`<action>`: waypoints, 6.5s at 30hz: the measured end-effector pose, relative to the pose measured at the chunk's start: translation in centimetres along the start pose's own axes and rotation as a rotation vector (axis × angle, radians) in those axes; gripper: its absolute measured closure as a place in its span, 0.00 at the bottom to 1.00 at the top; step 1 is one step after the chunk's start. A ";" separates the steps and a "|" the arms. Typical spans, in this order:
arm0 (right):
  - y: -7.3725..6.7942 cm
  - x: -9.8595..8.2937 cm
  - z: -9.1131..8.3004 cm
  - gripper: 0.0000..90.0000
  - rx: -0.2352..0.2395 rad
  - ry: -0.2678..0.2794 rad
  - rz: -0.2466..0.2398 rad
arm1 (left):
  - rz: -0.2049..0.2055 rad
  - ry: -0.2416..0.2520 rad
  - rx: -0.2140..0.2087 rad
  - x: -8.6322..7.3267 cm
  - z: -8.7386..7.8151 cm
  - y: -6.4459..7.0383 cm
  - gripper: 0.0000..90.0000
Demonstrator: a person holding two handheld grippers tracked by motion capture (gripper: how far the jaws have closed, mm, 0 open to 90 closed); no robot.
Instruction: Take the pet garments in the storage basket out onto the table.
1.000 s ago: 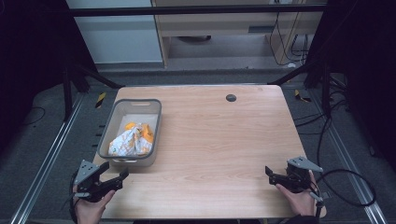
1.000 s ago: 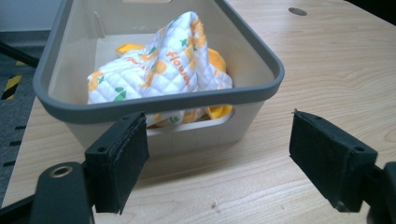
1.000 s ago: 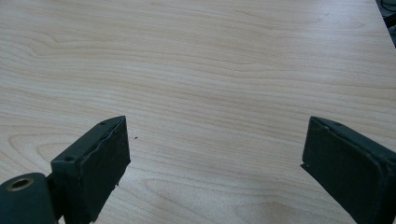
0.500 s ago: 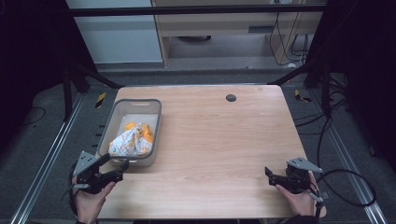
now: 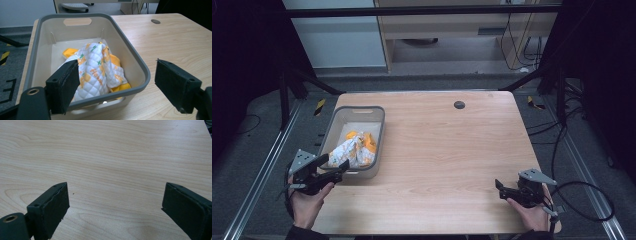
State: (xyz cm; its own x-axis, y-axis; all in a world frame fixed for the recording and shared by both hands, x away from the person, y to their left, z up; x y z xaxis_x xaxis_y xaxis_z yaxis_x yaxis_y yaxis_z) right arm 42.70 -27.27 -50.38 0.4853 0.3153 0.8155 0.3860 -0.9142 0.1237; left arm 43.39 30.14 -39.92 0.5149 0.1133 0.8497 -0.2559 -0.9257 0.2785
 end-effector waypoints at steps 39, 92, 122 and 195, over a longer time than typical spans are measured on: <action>0.3 0.0 -0.1 0.09 0.006 0.004 0.008 | 0.069 -0.191 0.086 3.4 6.2 0.4 0.22; 0.3 0.0 0.0 0.09 0.020 -0.006 0.022 | 0.111 -0.467 0.200 2.9 12.3 -1.1 0.37; 0.4 0.0 0.0 0.08 0.023 -0.004 0.024 | 0.112 -0.536 0.167 3.9 11.2 -1.5 0.84; 0.3 0.0 -0.1 0.09 0.013 0.003 0.002 | 0.334 -0.426 0.007 10.9 0.7 5.0 0.85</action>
State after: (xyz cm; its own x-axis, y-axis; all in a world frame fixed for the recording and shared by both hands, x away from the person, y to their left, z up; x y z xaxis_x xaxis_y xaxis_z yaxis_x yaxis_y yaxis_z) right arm 42.75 -27.60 -50.31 0.4842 0.3123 0.8173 0.3952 -0.9115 0.1141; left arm 48.29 26.50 -29.56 0.6927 -0.3427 0.6346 -0.4580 -0.8887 0.0200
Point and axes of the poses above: each handheld gripper's, and its own axes: z roughly forward along the jaws, x roughly out of its top, y roughly to its right, the point moved 2 cm from there along z, roughly forward along the jaws, and after that the axes turned 12 degrees about -z, right-handed, at the moved point
